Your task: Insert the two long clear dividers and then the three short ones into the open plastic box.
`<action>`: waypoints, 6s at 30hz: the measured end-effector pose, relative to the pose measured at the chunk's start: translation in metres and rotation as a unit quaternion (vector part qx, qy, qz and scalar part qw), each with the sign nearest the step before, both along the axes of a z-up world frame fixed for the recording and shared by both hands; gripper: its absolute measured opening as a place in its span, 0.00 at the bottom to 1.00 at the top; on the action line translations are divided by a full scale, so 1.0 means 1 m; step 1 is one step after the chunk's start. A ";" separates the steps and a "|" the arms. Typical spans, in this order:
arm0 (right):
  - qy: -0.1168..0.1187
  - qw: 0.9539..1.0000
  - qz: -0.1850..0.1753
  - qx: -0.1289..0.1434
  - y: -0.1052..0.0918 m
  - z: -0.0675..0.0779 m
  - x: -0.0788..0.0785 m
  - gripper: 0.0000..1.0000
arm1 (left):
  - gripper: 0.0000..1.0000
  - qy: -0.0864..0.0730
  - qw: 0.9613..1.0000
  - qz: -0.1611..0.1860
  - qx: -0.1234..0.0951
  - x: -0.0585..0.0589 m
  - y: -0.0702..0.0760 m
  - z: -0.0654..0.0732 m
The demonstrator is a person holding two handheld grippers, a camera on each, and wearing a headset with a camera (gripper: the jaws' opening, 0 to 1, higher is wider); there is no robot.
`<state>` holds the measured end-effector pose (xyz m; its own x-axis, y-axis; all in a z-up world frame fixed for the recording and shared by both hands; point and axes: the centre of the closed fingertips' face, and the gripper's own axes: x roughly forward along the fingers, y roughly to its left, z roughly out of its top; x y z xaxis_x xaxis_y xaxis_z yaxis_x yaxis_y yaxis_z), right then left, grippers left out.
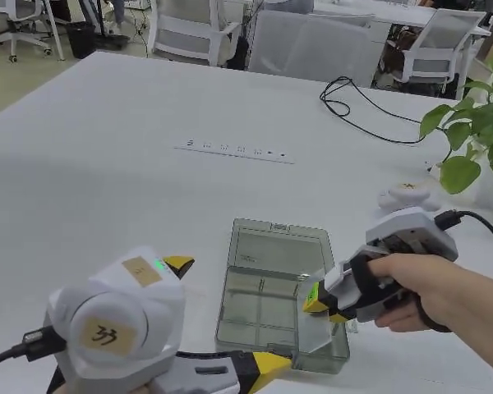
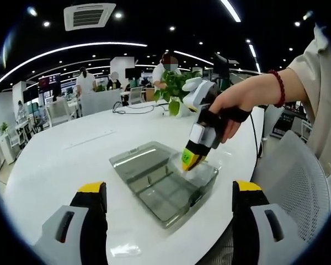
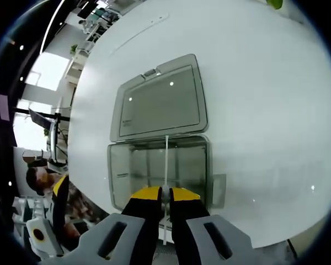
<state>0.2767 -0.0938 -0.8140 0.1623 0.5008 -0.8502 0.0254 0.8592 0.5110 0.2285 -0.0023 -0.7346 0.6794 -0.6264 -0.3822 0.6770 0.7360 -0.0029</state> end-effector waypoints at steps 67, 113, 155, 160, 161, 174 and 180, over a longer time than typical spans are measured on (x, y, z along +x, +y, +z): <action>-0.080 0.966 0.166 -0.179 0.011 -0.014 0.001 0.07 | 0.94 0.004 1.000 0.009 0.008 0.002 0.005 0.001; -0.284 0.945 0.162 -0.032 0.010 0.030 0.002 0.38 | 0.90 0.015 0.998 0.050 0.027 -0.002 0.038 0.010; -0.439 0.874 0.208 0.015 -0.023 0.061 -0.036 0.77 | 0.77 0.083 0.991 0.089 0.047 -0.011 0.064 -0.016; -0.446 0.871 0.207 0.014 -0.025 0.064 -0.035 0.77 | 0.71 0.108 0.988 0.097 0.060 -0.008 0.069 -0.029; -0.447 0.870 0.207 0.014 -0.025 0.065 -0.035 0.77 | 0.69 0.112 0.986 0.100 0.069 -0.007 0.071 -0.033; -0.462 0.855 0.235 -0.010 -0.025 0.063 -0.044 0.77 | 0.59 0.160 0.975 0.120 0.099 0.009 0.085 -0.065; -0.466 0.852 0.237 -0.012 -0.024 0.063 -0.045 0.77 | 0.55 0.180 0.969 0.124 0.113 0.014 0.089 -0.075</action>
<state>0.2314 -0.1177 -0.7507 0.5577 0.6815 -0.4739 -0.7344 0.6712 0.1009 0.2421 0.0871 -0.8095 0.5956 -0.3332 -0.7310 0.4642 0.8854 -0.0254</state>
